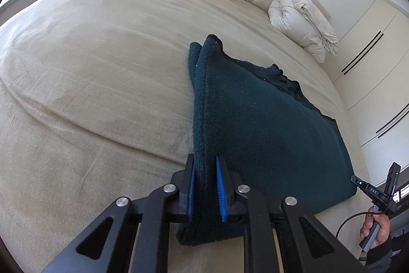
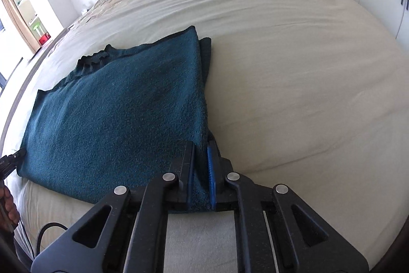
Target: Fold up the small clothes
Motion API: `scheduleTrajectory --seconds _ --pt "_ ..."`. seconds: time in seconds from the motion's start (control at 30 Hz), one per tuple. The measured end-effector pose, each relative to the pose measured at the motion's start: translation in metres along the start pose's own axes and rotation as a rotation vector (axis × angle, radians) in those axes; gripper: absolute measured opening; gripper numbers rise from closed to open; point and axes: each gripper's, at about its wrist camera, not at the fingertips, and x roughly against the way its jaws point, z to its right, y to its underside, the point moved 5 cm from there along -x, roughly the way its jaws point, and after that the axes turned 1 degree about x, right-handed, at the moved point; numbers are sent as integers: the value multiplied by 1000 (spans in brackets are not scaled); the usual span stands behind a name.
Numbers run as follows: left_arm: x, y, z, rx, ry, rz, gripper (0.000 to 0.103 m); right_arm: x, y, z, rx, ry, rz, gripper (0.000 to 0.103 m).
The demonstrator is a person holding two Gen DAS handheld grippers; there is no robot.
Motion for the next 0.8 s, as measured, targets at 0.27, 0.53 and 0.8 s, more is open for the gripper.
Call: scheduleTrajectory --seconds 0.27,0.53,0.8 --pt "3 0 1 -13 -27 7 13 12 6 6 0 14 2 4" --pt "11 5 -3 -13 -35 2 11 15 14 19 -91 -40 -3 3" --pt "13 9 -12 -2 -32 -6 8 30 25 15 -112 -77 -10 3"
